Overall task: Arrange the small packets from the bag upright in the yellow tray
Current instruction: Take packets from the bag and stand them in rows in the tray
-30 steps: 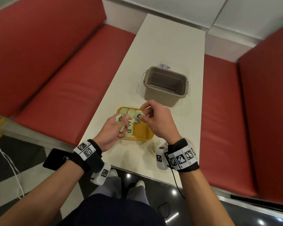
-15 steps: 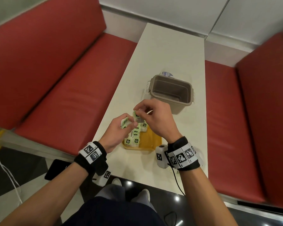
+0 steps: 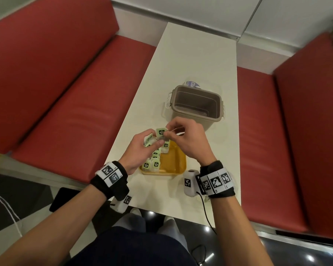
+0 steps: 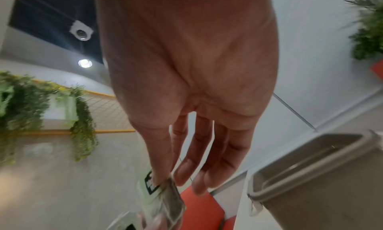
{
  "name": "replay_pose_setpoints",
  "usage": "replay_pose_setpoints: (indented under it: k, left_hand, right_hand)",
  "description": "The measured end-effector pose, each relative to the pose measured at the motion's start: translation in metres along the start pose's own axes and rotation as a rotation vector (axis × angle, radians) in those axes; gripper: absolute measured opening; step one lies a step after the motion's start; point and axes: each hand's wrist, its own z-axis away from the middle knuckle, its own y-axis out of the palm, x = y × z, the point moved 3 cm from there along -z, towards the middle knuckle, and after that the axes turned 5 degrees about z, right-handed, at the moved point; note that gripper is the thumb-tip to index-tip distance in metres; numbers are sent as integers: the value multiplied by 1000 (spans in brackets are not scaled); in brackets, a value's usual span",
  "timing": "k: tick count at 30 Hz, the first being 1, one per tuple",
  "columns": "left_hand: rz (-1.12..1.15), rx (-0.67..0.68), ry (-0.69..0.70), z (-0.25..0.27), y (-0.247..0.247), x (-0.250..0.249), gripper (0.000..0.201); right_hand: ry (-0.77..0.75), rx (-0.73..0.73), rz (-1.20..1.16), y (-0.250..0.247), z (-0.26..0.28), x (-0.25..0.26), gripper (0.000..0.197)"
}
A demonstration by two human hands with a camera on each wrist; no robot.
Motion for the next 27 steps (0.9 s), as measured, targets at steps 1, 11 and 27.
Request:
replay_pose_setpoints:
  k: [1, 11, 27]
  left_hand:
    - [-4, -14, -3, -1, 1, 1, 6]
    - [161, -254, -139, 13, -7, 34, 32]
    - [246, -272, -196, 33, -31, 48, 26]
  right_hand:
    - [0, -12, -33, 0, 0, -4, 9]
    - [293, -132, 22, 47, -4, -72, 7]
    - [469, -45, 41, 129, -8, -115, 16]
